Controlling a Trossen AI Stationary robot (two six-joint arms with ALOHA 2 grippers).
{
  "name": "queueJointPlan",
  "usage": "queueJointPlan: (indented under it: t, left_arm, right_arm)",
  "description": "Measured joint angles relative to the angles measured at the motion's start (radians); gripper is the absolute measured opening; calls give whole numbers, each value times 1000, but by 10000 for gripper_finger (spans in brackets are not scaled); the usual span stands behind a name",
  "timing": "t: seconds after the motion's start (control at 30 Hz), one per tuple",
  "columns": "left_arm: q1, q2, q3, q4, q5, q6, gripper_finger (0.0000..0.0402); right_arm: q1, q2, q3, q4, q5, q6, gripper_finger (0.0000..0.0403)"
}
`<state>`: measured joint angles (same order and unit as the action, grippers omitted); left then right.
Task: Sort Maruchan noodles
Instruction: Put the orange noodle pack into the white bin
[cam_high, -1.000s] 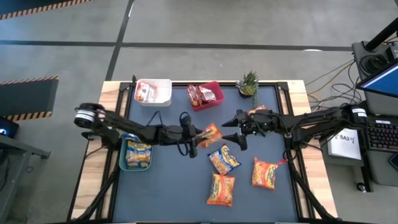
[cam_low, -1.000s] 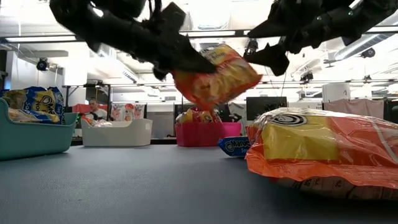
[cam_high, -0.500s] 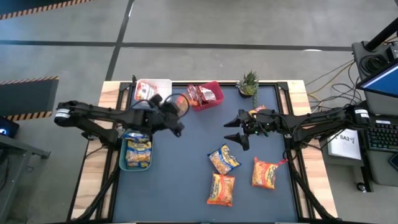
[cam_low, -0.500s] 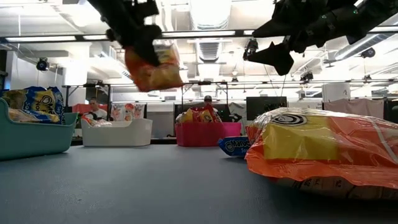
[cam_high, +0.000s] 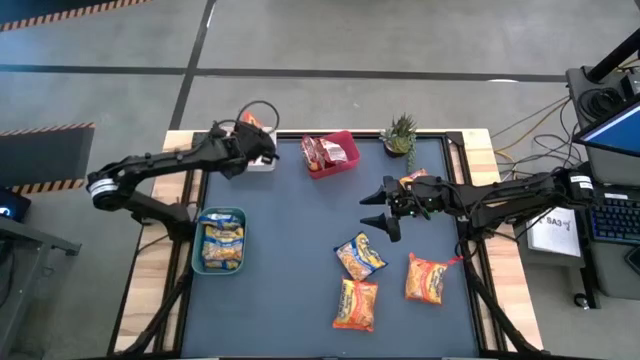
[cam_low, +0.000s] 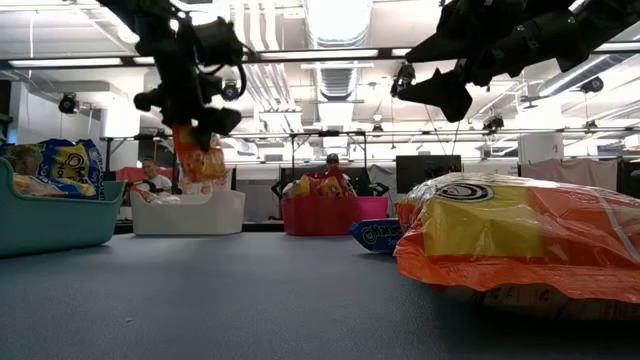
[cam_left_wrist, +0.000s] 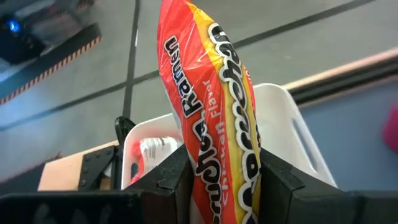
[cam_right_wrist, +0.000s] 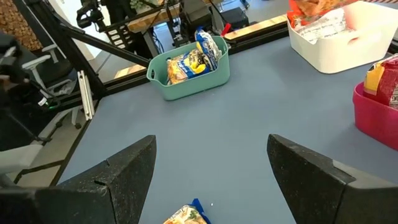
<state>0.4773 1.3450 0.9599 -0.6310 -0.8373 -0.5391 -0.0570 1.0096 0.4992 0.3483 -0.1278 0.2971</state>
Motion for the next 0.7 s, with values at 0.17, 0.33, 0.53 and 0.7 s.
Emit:
queueJointPlan:
  t: [0.17,0.33,0.53,0.7]
  left_arm:
    - [65,48,-1,94,36,73,110]
    - [74,122,8,121,38,89,110]
    - [74,203,8,122,57,75,110]
    - [74,230,8,129,70,56,110]
  right_arm:
    - [0,0,0,-1,0,-5,295]
    - [0,0,0,-1,0,-6,292]
    - [0,0,0,-4,0,-9,297]
    - [0,0,0,-9,0,-12,297]
